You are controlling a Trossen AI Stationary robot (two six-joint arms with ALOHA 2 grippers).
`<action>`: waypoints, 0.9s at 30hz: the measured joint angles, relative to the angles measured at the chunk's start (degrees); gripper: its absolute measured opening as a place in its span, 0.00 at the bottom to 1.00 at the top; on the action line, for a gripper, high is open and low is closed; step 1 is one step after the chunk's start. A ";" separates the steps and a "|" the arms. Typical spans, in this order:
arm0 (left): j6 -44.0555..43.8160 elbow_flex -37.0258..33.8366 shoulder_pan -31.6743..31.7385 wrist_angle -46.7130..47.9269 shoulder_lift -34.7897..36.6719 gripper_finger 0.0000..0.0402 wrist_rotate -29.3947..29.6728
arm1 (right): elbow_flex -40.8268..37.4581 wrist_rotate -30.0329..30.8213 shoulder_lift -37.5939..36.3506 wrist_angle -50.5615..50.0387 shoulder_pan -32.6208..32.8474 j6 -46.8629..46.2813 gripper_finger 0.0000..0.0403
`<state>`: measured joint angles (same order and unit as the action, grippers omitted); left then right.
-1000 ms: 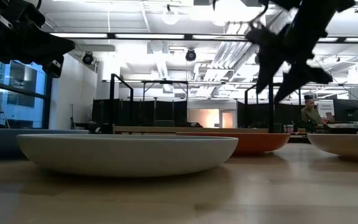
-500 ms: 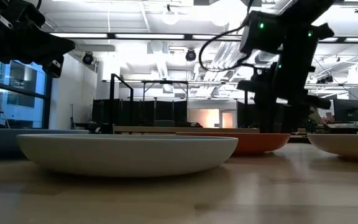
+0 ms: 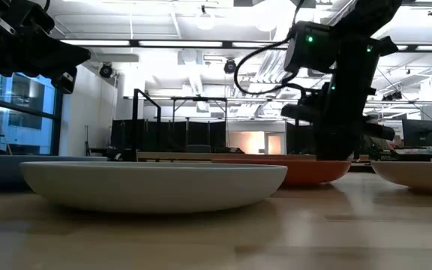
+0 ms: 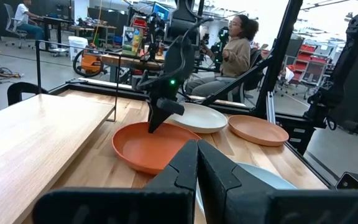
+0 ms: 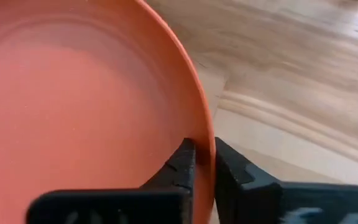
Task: Place and stack plates onto a shelf
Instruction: Put the orange plate on the shelf
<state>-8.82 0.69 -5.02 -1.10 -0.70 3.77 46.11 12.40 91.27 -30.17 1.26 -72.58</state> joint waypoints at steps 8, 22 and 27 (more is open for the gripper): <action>0.00 0.00 0.01 0.01 0.01 0.00 0.00 | -0.02 -0.60 -9.10 -0.62 -0.42 2.77 0.01; 0.00 0.00 0.01 0.01 0.01 0.00 0.00 | -0.24 22.03 -22.44 -0.98 2.31 -17.75 0.00; 0.00 0.00 0.01 0.01 -0.01 0.00 -0.02 | -3.49 30.91 -18.74 1.01 5.16 -35.16 0.00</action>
<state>-8.82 0.69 -5.02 -1.08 -0.71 3.75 42.62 43.31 72.53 -29.16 6.42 -107.74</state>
